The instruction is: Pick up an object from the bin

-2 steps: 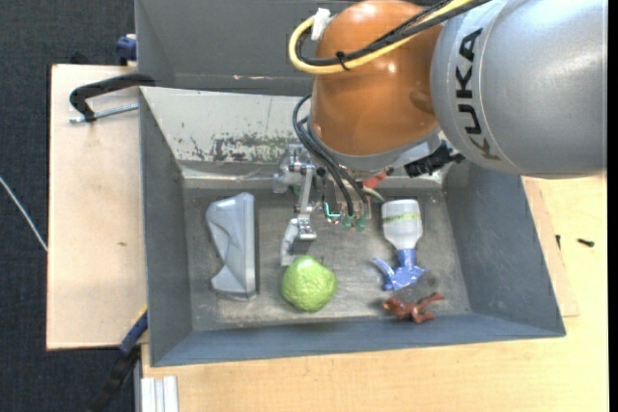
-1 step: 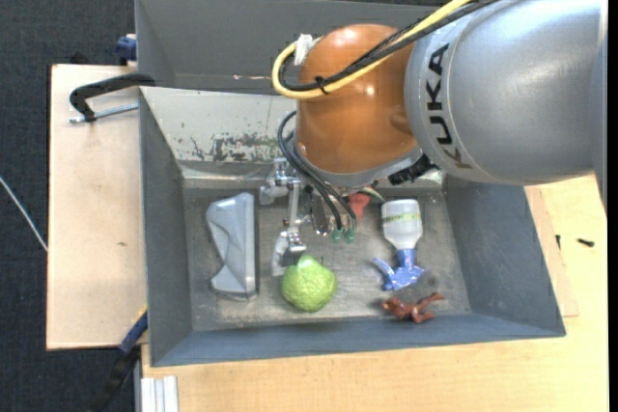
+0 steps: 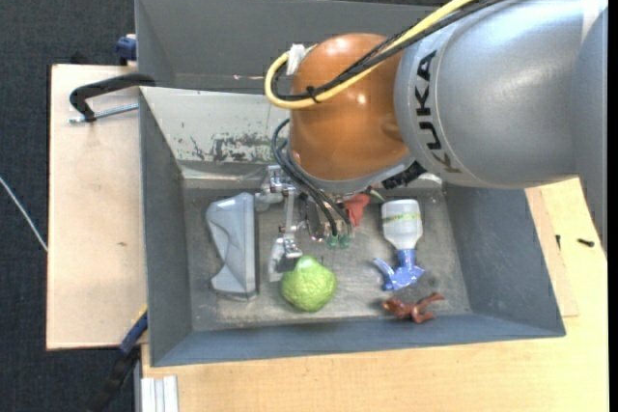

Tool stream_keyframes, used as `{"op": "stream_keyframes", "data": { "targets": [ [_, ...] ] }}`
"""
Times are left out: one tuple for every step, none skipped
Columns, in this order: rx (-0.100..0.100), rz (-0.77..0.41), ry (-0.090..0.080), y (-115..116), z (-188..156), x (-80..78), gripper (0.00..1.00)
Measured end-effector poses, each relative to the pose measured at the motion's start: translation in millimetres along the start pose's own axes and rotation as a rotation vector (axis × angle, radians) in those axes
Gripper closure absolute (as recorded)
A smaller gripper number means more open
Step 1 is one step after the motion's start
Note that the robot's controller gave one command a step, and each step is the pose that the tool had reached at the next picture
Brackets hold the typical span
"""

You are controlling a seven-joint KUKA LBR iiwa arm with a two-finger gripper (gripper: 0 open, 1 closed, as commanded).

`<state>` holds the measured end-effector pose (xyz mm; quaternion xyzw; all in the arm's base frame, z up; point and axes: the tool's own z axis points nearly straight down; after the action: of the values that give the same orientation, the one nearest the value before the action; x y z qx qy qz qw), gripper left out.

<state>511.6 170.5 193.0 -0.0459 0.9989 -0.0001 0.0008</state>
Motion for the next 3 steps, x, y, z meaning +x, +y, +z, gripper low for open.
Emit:
{"op": "stream_keyframes", "data": {
  "targets": [
    [-0.002, -0.168, 0.003, 32, 20, -1.6, 0.00],
    [-0.003, -0.261, -0.009, 35, 64, -3.0, 0.00],
    [-0.003, -0.586, -0.003, 35, 91, 8.5, 0.00]
  ]
}}
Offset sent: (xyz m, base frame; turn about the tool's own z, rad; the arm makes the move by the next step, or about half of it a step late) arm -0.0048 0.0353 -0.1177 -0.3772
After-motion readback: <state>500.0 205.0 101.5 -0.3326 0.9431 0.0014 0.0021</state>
